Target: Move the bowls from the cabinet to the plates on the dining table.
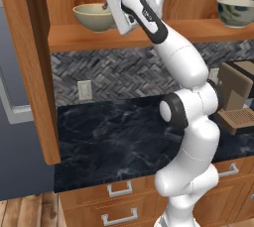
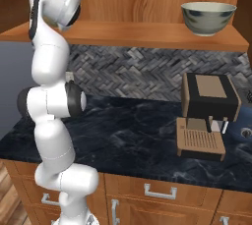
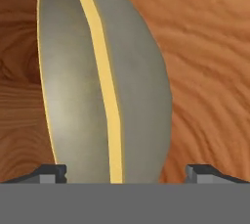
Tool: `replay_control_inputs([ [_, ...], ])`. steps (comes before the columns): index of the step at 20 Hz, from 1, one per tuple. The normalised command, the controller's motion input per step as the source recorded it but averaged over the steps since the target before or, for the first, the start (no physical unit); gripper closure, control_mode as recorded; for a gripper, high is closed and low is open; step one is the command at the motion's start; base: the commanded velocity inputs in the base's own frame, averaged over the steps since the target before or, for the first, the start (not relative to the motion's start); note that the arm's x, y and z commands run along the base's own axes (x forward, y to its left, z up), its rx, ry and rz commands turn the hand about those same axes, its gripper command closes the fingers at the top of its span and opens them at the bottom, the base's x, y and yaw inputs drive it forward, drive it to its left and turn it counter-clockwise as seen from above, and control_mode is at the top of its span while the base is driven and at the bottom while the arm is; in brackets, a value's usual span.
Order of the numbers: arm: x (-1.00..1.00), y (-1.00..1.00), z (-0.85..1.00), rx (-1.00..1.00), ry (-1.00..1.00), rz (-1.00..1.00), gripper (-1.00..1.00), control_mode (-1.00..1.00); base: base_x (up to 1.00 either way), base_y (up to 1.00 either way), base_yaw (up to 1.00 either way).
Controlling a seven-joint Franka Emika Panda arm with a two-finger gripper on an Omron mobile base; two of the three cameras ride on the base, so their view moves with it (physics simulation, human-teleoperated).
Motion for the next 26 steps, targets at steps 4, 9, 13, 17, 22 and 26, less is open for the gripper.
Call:
replay_control_inputs([
  [4, 0.00, 0.21, -0.37, 0.00, 0.00, 0.14, 1.00, -1.00, 0.00, 0.00, 0.00],
  [9, 0.00, 0.03, -0.08, 0.00, 0.00, 0.12, 1.00, -1.00, 0.00, 0.00, 0.00],
  [13, 0.00, 0.00, 0.00, 0.00, 0.00, 0.11, 1.00, -1.00, 0.00, 0.00, 0.00],
  [17, -0.05, 0.00, 0.00, 0.00, -0.02, 0.09, 1.00, -1.00, 0.00, 0.00, 0.00],
  [22, -0.38, 0.00, 0.00, 0.00, -0.06, 0.09, 1.00, -1.00, 0.00, 0.00, 0.00],
  [26, -0.71, 0.00, 0.00, 0.00, -0.13, 0.09, 1.00, -1.00, 0.00, 0.00, 0.00],
])
